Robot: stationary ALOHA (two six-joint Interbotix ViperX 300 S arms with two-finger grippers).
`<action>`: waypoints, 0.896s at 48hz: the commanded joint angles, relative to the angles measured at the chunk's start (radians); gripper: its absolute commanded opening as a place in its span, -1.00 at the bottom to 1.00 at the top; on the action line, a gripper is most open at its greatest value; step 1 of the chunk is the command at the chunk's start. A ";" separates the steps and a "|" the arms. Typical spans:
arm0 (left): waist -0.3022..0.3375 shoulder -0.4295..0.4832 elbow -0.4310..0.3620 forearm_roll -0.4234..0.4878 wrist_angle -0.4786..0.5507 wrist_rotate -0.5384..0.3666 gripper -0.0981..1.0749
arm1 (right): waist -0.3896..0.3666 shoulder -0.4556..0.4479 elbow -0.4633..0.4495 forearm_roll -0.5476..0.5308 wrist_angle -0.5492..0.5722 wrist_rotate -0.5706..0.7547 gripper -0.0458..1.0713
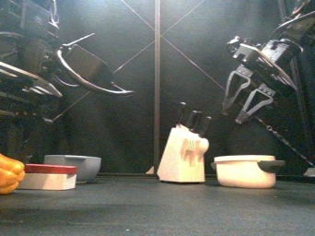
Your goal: Grab squash
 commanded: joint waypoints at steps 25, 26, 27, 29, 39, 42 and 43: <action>0.021 -0.005 -0.008 -0.025 -0.006 0.029 0.39 | -0.002 -0.009 -0.014 -0.002 0.002 0.000 0.64; 0.021 -0.006 -0.009 -0.023 -0.006 0.029 0.37 | -0.003 -0.009 -0.014 -0.003 0.002 0.000 0.64; 0.021 -0.008 -0.009 -0.021 -0.006 0.029 0.35 | -0.002 -0.009 -0.014 -0.003 0.002 0.000 0.64; 0.021 -0.012 -0.011 -0.015 -0.005 0.029 0.32 | -0.002 -0.009 -0.014 -0.003 0.002 0.000 0.64; -0.008 -0.072 -0.003 0.055 -0.015 0.020 0.31 | -0.002 -0.009 -0.014 -0.003 0.002 -0.002 0.64; -0.015 -0.080 0.000 0.061 -0.028 0.020 0.31 | -0.002 -0.009 -0.015 -0.003 0.002 -0.002 0.64; -0.017 -0.080 0.000 0.061 -0.029 0.020 0.31 | -0.002 -0.009 -0.015 -0.003 0.002 -0.002 0.64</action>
